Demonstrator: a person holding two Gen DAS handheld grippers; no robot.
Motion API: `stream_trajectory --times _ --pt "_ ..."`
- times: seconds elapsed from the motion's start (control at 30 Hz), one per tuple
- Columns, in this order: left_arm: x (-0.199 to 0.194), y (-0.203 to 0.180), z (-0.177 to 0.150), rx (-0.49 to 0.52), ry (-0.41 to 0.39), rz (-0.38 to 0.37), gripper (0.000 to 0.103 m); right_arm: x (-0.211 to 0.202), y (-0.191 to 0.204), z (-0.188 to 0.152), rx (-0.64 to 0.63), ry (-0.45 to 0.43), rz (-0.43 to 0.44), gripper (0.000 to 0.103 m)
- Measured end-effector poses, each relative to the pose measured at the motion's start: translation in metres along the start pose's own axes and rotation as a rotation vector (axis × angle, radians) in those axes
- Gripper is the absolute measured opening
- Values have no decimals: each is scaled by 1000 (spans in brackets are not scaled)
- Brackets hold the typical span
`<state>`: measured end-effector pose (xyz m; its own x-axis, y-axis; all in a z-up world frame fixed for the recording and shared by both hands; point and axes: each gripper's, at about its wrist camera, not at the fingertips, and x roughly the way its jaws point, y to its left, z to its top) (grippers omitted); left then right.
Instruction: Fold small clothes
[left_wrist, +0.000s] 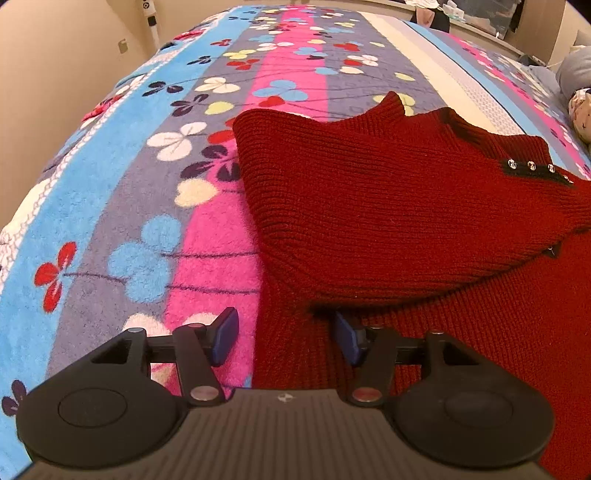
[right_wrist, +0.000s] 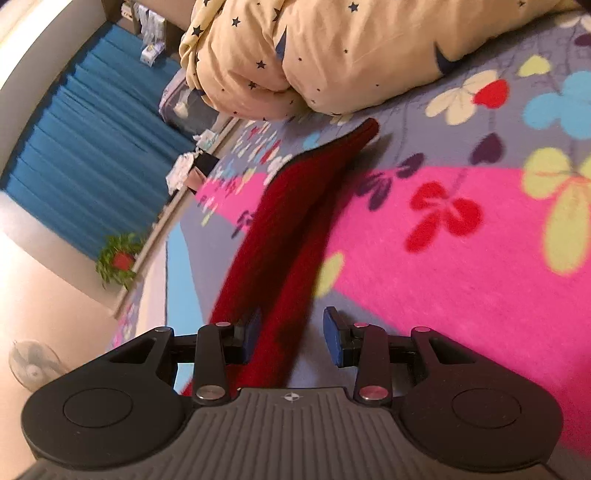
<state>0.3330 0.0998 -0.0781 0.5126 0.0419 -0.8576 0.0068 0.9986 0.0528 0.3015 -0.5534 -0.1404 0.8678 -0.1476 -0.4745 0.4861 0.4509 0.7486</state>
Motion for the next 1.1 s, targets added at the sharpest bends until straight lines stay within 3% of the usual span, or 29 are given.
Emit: stream_trajectory --times 0.27,0.3,0.33,0.57,0.8,0.93,1.0,1.1 --pt "2 -3 -1 12 -5 9 64 22 17 -9 -70 -31 -21 39" --pt "2 -4 -1 14 -6 9 64 22 17 -9 -69 -30 -19 32" --pt "2 -4 -1 15 -6 9 64 22 16 -8 -56 -23 -11 11" --pt "2 -3 -1 9 -5 6 64 1 40 -3 -83 -107 6 9" --pt "2 -1 -1 -1 -1 -2 64 -48 107 -2 -153 -245 90 8" --pt "2 0 0 -17 5 -7 64 -52 106 -5 -59 -210 -105 8" --pt "2 0 1 -20 9 -6 64 -56 104 -10 -91 -228 -206 8" --pt "1 -2 0 -2 5 -4 64 -58 109 -20 -150 -259 -288 8"
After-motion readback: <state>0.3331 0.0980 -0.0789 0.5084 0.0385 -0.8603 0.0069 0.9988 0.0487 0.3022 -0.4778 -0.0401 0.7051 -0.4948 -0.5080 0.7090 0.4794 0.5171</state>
